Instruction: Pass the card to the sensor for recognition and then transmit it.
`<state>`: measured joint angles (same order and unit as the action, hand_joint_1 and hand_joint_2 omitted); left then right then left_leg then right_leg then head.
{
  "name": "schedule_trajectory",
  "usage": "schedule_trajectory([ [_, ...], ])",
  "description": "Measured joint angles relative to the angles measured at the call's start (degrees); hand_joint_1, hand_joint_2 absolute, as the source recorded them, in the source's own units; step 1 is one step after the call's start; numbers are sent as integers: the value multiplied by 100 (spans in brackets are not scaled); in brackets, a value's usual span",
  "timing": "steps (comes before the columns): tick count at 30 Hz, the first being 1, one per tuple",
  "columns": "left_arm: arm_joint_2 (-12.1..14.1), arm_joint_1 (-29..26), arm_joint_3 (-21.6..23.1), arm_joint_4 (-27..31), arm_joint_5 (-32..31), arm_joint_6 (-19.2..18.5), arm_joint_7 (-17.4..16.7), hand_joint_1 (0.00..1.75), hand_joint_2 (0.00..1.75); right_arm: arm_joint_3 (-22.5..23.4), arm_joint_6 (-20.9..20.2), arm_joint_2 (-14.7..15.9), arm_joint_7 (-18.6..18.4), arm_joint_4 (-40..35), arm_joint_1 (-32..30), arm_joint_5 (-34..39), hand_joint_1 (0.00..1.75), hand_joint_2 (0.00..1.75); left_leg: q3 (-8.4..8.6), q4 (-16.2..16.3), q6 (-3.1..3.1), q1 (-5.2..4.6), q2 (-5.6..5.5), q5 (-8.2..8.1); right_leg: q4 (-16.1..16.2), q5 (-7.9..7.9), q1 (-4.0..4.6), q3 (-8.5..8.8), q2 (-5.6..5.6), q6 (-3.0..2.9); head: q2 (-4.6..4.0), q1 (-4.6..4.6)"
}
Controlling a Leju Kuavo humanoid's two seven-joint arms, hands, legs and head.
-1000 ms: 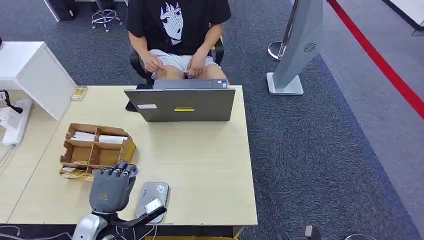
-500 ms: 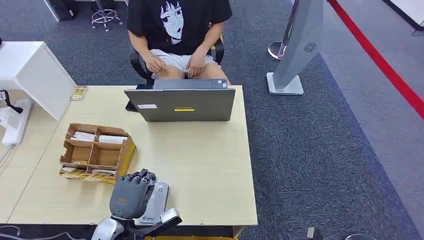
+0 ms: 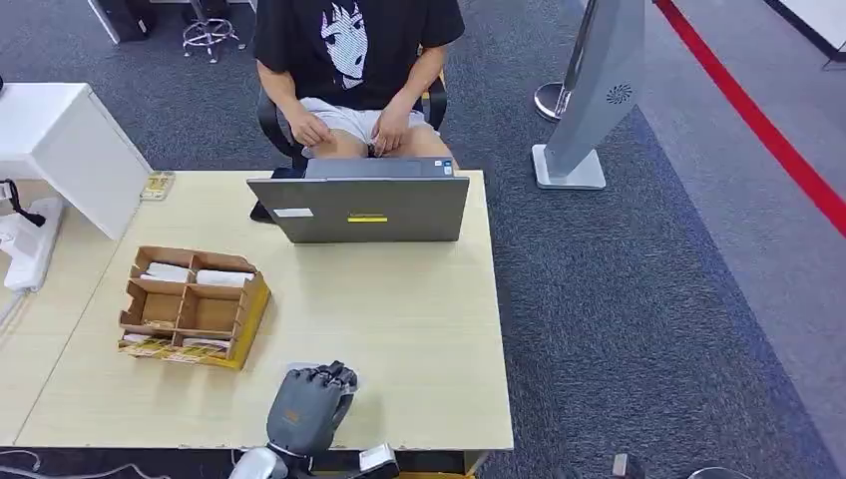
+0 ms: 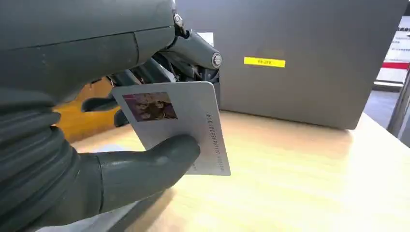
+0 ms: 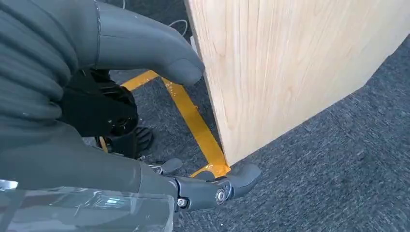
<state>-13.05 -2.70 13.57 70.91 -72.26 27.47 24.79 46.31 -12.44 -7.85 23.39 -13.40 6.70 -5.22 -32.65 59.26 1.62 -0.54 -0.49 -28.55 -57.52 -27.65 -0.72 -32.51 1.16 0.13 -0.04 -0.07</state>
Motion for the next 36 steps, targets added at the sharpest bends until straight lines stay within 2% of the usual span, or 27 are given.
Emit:
schedule_trajectory([
  [6, 11, -9, 53, -304, 153, 20, -22, 175, 175, 74, -26, 0, 15, 0, -20, 9, 0, 175, 0, 0, 0, 0, 0, 0, 0, 0, 0, 0, 0, 0, 0, 0],
  [13, 13, -10, 53, -328, 166, 28, -24, 175, 175, 79, -28, 0, 17, 0, -22, 9, 0, 175, 0, 0, 0, 0, 0, 0, 0, 0, 0, 0, 0, 0, 0, 0],
  [18, 122, -17, 53, -516, 271, 190, -96, 175, 175, 101, -59, 0, 37, 0, -56, -22, 0, 175, -1, 0, 0, 0, -1, 0, 0, 0, 0, 0, -1, 0, 0, 2],
  [26, 186, -30, -109, -210, 258, 271, -103, 175, 175, 182, -57, 0, 44, 0, -71, -129, 0, 175, -1, 0, 0, 0, -1, 0, 0, 0, 0, 1, -2, 0, 0, 0],
  [36, 197, -32, -175, -94, 71, 395, -52, 175, 175, 186, -46, -2, 33, 0, -70, -220, 0, 175, -1, 0, 0, 0, -1, 0, 0, 0, 0, 2, -3, 0, 0, 2],
])
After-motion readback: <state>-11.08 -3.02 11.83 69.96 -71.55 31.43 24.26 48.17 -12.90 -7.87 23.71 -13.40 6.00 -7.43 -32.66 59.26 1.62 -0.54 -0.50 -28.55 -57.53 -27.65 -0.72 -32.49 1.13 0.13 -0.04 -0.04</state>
